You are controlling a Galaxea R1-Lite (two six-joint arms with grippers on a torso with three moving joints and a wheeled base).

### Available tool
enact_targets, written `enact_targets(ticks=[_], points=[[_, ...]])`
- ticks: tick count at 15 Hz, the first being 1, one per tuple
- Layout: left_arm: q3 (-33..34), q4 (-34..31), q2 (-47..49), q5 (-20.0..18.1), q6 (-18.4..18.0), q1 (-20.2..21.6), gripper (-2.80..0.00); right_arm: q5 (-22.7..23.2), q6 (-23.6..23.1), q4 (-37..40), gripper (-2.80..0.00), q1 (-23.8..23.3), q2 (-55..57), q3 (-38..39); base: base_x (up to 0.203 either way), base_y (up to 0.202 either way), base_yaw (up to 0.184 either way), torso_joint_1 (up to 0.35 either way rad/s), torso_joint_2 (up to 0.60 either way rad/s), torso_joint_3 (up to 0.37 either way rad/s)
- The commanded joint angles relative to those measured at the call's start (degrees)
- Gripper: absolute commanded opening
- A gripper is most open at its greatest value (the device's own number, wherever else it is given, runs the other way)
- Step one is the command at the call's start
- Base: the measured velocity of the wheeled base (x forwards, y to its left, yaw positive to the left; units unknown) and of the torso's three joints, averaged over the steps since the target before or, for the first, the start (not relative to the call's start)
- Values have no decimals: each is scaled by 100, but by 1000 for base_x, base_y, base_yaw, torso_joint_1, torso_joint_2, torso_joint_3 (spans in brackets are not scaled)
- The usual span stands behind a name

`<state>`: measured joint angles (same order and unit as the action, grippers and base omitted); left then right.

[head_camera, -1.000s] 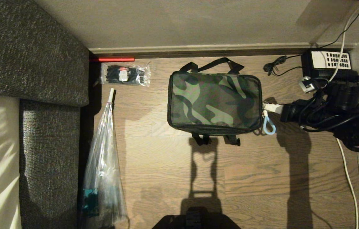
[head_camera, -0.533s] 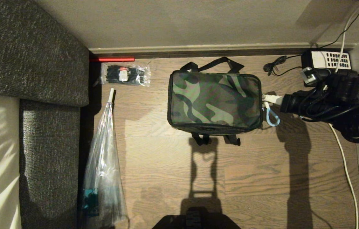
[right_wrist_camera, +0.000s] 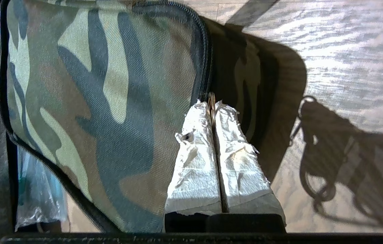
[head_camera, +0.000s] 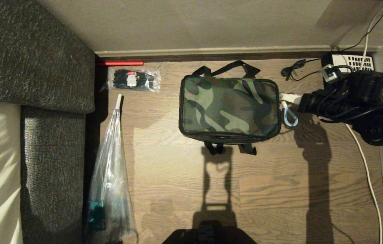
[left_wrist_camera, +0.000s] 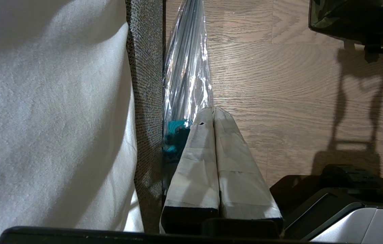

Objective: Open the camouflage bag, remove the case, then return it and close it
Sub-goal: Open the top of the storage box

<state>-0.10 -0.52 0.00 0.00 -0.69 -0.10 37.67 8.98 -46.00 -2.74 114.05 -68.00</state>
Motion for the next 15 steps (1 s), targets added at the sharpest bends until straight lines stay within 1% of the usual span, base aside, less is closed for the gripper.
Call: enact_targets(ticks=[1,4,7,8,11,14,15], points=[[1,0,0,0,-1,1,-280,7,7,-39,-280,-3,116,-196,0,0,0,0,0,0],[1,0,0,0,-1,1,-280,-13,37,-30,-280,-7,264,-559,0,0,0,0,0,0],[1,0,0,0,-1,1,-280,-31,324,-28,-280,2,367,-905,0,0,0,0,0,0],[1,0,0,0,-1,1,-280,-101,397,-37,-280,2,408,-990,0,0,0,0,0,0],[1,0,0,0,-1,1,-280,-214,447,-21,-280,2,557,-1326,0,0,0,0,0,0],[1,0,0,0,-1,1,-280,-290,607,-24,-280,8,639,-1589,0,0,0,0,0,0],[1,0,0,0,-1,1,-280,-316,723,-26,-280,10,663,-1667,0,0,0,0,0,0]])
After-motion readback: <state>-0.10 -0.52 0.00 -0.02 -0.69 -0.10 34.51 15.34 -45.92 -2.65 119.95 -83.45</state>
